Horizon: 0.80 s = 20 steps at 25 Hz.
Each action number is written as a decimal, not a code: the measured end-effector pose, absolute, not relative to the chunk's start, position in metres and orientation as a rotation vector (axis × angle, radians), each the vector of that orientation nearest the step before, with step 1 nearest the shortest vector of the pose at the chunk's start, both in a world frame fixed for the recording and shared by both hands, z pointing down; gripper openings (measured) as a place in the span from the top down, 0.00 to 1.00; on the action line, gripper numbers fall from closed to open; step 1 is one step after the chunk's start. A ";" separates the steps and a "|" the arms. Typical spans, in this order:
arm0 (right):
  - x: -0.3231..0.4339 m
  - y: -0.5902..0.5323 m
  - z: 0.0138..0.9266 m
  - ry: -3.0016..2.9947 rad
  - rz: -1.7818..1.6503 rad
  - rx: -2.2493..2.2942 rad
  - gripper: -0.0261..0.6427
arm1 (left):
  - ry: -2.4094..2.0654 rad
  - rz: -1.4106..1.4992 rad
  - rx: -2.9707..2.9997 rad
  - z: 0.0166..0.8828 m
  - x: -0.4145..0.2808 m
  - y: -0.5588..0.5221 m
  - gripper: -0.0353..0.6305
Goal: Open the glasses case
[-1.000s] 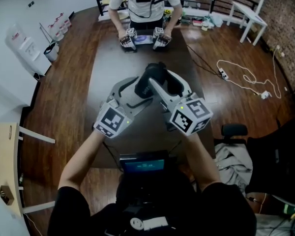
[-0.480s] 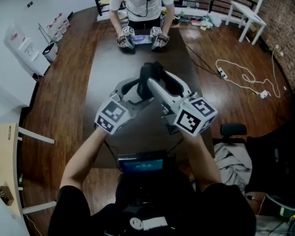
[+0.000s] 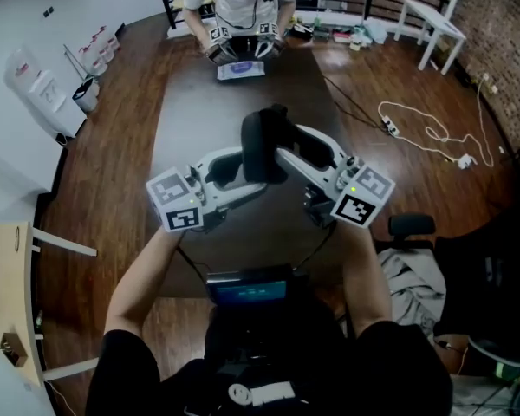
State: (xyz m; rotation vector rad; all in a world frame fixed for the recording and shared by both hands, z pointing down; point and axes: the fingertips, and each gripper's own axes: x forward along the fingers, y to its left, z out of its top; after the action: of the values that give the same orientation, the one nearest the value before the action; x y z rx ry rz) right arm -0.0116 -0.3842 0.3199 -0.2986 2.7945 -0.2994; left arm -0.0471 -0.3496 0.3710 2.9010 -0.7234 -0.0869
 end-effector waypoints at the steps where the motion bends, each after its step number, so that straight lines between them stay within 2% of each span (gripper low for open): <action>1: -0.009 -0.388 0.324 2.790 -0.307 -0.322 0.59 | -0.661 -0.135 2.897 0.367 -0.046 -0.344 0.49; 3: -0.006 -0.390 0.333 2.801 -0.332 -0.317 0.59 | -0.533 -0.251 2.875 0.358 -0.046 -0.333 0.49; 4: -0.006 -0.388 0.335 2.806 -0.363 -0.288 0.68 | -0.483 -0.302 2.864 0.353 -0.047 -0.329 0.50; 5: -0.007 -0.389 0.337 2.805 -0.397 -0.279 0.83 | -0.463 -0.326 2.863 0.351 -0.047 -0.327 0.50; 8: 0.001 -0.415 0.347 2.809 -0.435 -0.552 0.86 | -0.670 -0.282 2.911 0.351 -0.057 -0.343 0.50; 11: 0.021 -0.442 0.364 2.807 -0.397 -1.028 0.89 | -1.177 -0.215 2.822 0.358 -0.095 -0.373 0.50; 13: 0.021 -0.439 0.365 2.837 -0.252 -1.198 0.89 | -1.433 -0.044 2.813 0.367 -0.103 -0.382 0.50; 15: 0.012 -0.430 0.364 2.879 -0.066 -1.297 0.89 | -1.497 0.086 2.840 0.371 -0.090 -0.379 0.50; 20: -0.006 -0.420 0.369 2.933 0.325 -1.451 0.89 | -1.596 0.070 2.765 0.366 -0.075 -0.373 0.50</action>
State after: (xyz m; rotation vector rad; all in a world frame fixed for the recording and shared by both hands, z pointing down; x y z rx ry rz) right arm -0.0057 -0.4196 0.3686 -1.4514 2.9326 0.3254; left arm -0.0750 -0.3732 0.3660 2.7654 -1.5964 0.0696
